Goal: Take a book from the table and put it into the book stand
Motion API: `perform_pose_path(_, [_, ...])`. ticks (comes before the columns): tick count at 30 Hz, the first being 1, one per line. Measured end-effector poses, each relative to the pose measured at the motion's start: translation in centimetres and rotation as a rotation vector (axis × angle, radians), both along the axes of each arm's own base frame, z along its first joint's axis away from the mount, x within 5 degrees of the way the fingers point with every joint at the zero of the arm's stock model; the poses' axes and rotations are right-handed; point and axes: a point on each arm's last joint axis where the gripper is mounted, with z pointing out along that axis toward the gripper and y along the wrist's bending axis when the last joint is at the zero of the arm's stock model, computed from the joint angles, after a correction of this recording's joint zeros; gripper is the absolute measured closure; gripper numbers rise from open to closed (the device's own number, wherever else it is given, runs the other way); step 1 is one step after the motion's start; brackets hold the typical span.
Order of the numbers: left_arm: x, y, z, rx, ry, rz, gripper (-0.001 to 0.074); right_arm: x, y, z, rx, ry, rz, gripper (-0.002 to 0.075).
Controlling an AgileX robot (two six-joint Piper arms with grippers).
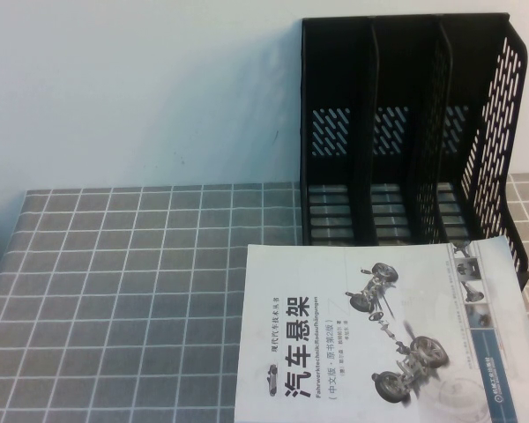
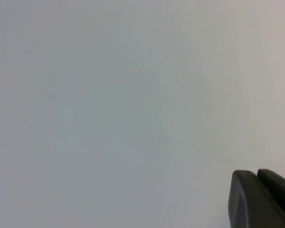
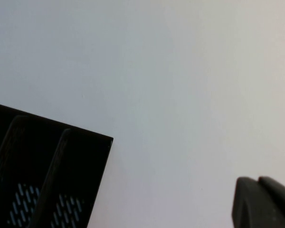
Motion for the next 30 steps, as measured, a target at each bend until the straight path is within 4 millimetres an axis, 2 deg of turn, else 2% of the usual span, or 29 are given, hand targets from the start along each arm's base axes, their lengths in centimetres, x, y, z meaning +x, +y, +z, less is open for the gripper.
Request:
perform_pose_path(25, [0.3,0.1,-0.4,-0.012,0.072,0.006,0.0737,0.2,-0.2,-0.7,0.058,0.079,0.000,0.0729])
perform_pose_path(28, [0.1,0.1,0.4,-0.022,0.092,0.006,0.0737,0.2,-0.3,-0.4,0.134,0.130,0.012,0.0729])
perform_pose_path(30, [-0.3,0.2,1.9,-0.031,0.130,0.014,0.0737,-0.1,-0.2,0.8,0.161,0.195,0.017,0.0729])
